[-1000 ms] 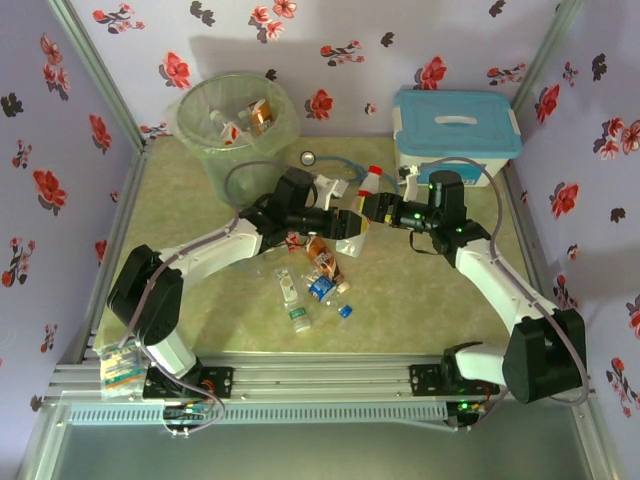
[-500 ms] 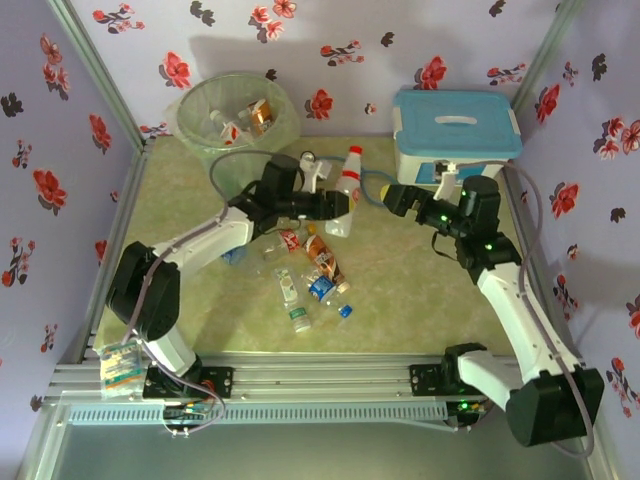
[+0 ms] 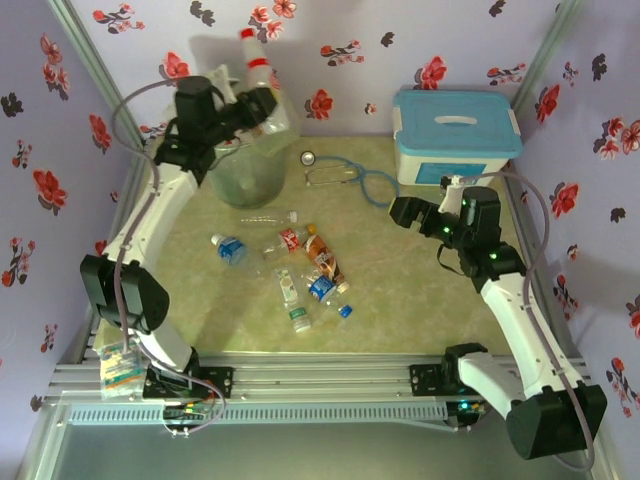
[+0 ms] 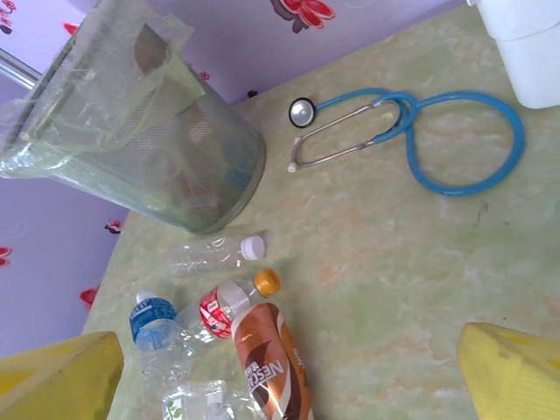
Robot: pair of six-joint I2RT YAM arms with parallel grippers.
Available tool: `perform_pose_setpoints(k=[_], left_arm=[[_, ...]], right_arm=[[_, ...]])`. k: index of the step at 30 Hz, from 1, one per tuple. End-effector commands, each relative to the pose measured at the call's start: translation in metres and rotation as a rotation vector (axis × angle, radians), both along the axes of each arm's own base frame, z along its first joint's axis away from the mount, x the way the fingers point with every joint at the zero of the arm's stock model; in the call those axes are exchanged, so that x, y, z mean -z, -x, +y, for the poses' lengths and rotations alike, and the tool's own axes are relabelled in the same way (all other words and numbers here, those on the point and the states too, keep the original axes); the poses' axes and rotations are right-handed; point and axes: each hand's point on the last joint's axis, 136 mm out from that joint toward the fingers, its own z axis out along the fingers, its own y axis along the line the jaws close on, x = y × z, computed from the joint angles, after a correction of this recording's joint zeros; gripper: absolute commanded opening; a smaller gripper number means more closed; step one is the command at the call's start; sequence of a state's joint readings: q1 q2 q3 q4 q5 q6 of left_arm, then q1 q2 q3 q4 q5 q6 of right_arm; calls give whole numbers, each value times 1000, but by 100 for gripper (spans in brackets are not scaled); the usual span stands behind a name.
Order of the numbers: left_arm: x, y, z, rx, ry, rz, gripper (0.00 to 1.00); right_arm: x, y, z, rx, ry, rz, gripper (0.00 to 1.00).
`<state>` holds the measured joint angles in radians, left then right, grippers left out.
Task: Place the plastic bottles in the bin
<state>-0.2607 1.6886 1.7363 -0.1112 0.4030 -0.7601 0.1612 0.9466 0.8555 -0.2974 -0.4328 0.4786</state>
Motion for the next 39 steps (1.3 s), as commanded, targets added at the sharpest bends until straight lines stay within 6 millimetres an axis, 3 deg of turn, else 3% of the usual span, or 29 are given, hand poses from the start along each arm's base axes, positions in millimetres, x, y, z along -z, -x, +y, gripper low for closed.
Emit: perform_pose_setpoints(k=[1,6,15,21,24,27,30,36,39], left_arm=[[13,-31,38,-122,54,83,37],[41,-55,70,-194,10,167,40],[95,-49,73,-159,-233,283,50],[91,-39,71,-114,-390,272,75],[81,-42,77,-132,-439,246,79],[79,-51,80,-140,-459,239,77],[88,-62,77,-131,-466,259,68],[125,-85,74,-117,-485,328,48],[150,-90,64,-91,-491,368,44]], right_arm=[[8,4,-11,32,58,5,99],[11,10,-14,41,78,9,99],[15,12,-19,54,108,9,99],[15,6,-16,47,93,14,99],[15,3,-13,36,81,18,99],[17,4,-12,33,79,24,99],[20,8,-14,40,84,25,99],[22,14,-19,50,111,25,99],[24,15,-19,52,113,30,99]])
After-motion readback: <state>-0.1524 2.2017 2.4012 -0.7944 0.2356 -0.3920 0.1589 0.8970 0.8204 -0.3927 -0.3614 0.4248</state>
